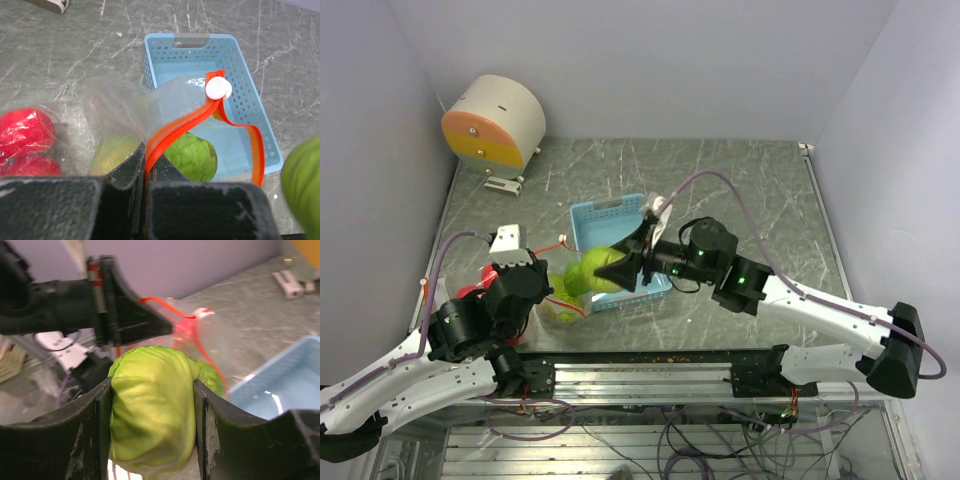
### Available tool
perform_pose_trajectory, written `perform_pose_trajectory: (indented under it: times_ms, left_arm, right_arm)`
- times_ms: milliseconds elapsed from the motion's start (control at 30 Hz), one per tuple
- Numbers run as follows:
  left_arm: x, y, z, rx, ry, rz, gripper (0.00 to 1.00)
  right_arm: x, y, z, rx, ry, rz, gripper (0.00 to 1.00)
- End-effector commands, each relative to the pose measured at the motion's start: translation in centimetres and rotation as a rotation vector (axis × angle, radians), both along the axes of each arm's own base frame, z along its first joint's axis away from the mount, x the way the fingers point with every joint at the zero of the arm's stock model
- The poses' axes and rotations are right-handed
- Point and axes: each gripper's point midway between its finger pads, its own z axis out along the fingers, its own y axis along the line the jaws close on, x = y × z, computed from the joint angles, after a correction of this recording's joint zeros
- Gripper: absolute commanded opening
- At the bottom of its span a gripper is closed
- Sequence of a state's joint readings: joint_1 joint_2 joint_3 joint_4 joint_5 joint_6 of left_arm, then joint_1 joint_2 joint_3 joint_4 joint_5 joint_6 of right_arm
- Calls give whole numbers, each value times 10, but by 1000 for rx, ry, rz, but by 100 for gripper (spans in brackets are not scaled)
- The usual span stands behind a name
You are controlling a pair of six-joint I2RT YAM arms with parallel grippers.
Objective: Place the food in the zip-top bag and seal the zipper
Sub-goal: Place the fake vegetable in the zipper food storage bag.
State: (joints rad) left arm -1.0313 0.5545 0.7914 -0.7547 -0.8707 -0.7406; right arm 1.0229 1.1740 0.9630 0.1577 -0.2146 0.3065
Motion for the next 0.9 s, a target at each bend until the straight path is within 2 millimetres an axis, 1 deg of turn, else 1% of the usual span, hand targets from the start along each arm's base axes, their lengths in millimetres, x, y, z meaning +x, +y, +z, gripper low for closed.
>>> perform_pose_trajectory:
  times_ms: [0, 133, 300, 333, 367, 400, 533, 567, 600, 667, 700, 767, 800, 833, 867]
  left_arm:
    - [3, -2, 6, -23, -16, 10, 7]
    - [3, -5, 9, -28, -17, 4, 7]
    - [2, -6, 10, -34, -17, -1, 7]
    - [2, -5, 10, -36, -18, -2, 7]
    - [2, -6, 11, -39, -20, -3, 7]
    - [2, -5, 12, -44, -22, -2, 7]
    - [3, -9, 13, -53, -27, -15, 7]
    - [3, -10, 14, -53, -28, -17, 7]
    - [3, -11, 14, -51, -26, -19, 7]
    - [4, -12, 15, -49, -26, -20, 7]
    - [4, -12, 15, -47, -27, -20, 7]
    - [4, -13, 16, -47, -27, -23, 7]
    - [4, -13, 16, -46, -27, -23, 7]
    - [4, -13, 15, -45, -27, -22, 7]
    - [4, -12, 15, -45, -29, -19, 7]
  right_arm:
    - [-31, 32, 15, 105, -20, 172, 41]
    - [-23, 51, -3, 102, 16, 160, 41]
    - [-7, 69, -11, 97, -8, 77, 41]
    - [-4, 73, -9, 106, -9, 64, 41]
    - [0, 76, -5, 118, -7, 43, 41]
    - [4, 80, -7, 117, 0, 13, 41]
    - [27, 90, -28, 61, 15, -155, 43]
    - [35, 90, -34, 39, 16, -231, 46]
    - [40, 92, -42, 8, 20, -283, 51]
    - [45, 101, -56, -64, 26, -323, 60]
    - [46, 105, -61, -92, 33, -333, 67]
    - [44, 106, -66, -110, 36, -337, 83]
    - [42, 104, -66, -105, 34, -336, 96]
    - [39, 100, -62, -91, 28, -330, 100]
    - [36, 96, -57, -76, 19, -327, 100]
